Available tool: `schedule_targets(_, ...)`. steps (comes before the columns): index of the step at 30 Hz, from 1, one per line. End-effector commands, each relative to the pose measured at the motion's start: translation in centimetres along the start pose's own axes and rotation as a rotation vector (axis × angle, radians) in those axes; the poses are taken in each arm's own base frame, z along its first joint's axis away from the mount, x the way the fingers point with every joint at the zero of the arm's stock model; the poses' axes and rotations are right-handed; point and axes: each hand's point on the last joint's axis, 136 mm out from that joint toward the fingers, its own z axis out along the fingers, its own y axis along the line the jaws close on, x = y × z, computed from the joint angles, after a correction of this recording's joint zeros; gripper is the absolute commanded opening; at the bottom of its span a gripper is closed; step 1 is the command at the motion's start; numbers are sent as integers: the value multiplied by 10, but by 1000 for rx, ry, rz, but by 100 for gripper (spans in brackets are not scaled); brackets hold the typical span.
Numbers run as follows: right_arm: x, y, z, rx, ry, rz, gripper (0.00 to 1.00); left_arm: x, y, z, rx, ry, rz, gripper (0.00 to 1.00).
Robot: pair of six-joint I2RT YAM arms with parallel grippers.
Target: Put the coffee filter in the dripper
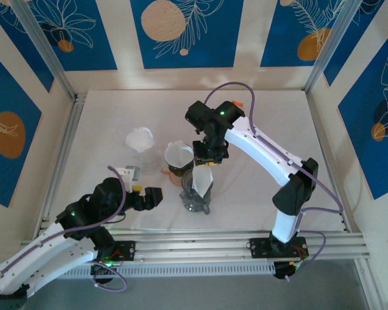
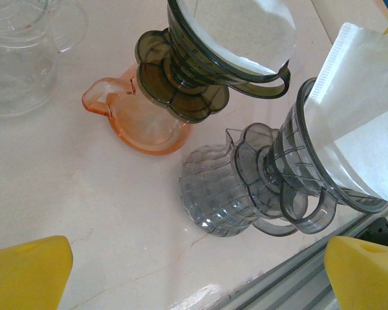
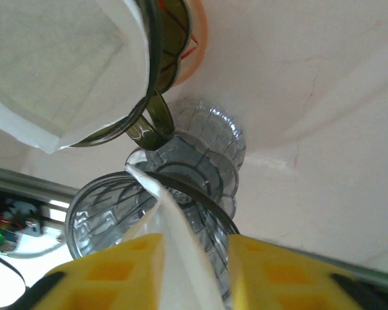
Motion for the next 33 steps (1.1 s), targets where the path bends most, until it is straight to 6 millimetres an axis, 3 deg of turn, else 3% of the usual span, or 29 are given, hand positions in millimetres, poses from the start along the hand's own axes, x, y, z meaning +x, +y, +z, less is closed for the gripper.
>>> schedule_targets(1,-4,5,-25,-3,-104,-50,43,-12,-12,-5,42,-31,14,100)
schedule_targets(5,-7,9,-51,-10,-246,-88,53,-14,-13,-6,41,-34,13,100)
schedule_targets(11,-5,11,-84,-8,-538,-174,55,-16,-12,-9,42,-51,1,100)
schedule_targets(16,12,-6,-68,-57,-551,-29,56,-14,-11,-8,39,-47,-10,100)
schedule_targets(26,27,-10,-19,-160,-437,119,56,-11,-5,-9,23,-45,-29,100)
schedule_targets(33,32,-5,-2,-179,-383,107,50,-10,-4,-10,23,-46,-35,100)
